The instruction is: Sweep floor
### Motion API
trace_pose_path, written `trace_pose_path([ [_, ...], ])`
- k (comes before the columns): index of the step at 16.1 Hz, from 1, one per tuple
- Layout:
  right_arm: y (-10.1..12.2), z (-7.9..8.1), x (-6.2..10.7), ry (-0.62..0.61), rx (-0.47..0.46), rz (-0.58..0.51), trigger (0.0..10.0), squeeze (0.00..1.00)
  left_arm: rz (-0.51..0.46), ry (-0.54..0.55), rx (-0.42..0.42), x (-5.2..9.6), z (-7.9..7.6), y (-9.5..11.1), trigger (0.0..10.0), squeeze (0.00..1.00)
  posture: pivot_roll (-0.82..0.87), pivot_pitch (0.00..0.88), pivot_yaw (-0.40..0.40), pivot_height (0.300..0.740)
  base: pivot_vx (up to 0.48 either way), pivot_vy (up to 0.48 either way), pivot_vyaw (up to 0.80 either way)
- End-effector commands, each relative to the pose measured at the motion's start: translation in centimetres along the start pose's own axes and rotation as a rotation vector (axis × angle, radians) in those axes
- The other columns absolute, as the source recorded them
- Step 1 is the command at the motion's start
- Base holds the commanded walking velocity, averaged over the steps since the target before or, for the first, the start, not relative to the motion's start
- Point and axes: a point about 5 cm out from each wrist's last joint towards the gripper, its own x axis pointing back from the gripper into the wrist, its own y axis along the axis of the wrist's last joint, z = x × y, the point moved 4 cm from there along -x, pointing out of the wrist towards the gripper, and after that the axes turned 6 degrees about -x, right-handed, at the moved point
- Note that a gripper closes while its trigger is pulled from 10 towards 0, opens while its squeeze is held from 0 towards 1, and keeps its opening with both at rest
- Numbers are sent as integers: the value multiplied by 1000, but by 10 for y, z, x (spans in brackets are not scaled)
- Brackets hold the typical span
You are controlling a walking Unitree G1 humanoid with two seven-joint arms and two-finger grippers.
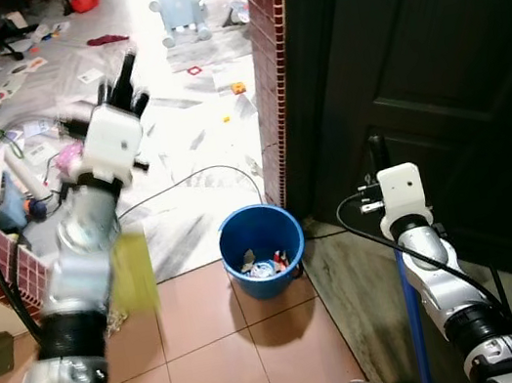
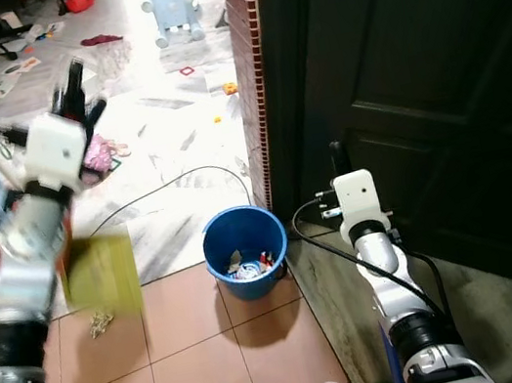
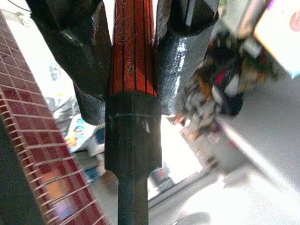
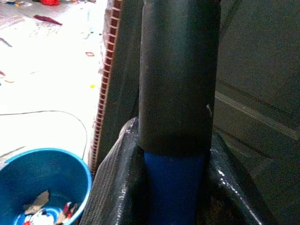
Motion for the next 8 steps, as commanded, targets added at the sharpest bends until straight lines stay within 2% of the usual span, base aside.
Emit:
trace_pose_path([
  [1,13,1,-5,30,31,-53,10000,0,-31,49,-14,-1,7,7,10000,0,-71,0,-17,740,0,0,0],
  [4,19,13,-6,60,-24,-69,10000,0,140,144,128,26,-9,-34,10000,0,-64,0,-10,740,0,0,0],
  [6,19,17,-5,75,-36,-70,10000,0,175,159,165,33,-15,-42,10000,0,-60,0,-10,740,0,0,0],
  [8,19,20,-5,81,-43,-71,10000,0,198,157,185,39,-21,-46,10000,0,-58,0,-8,740,0,411,0],
])
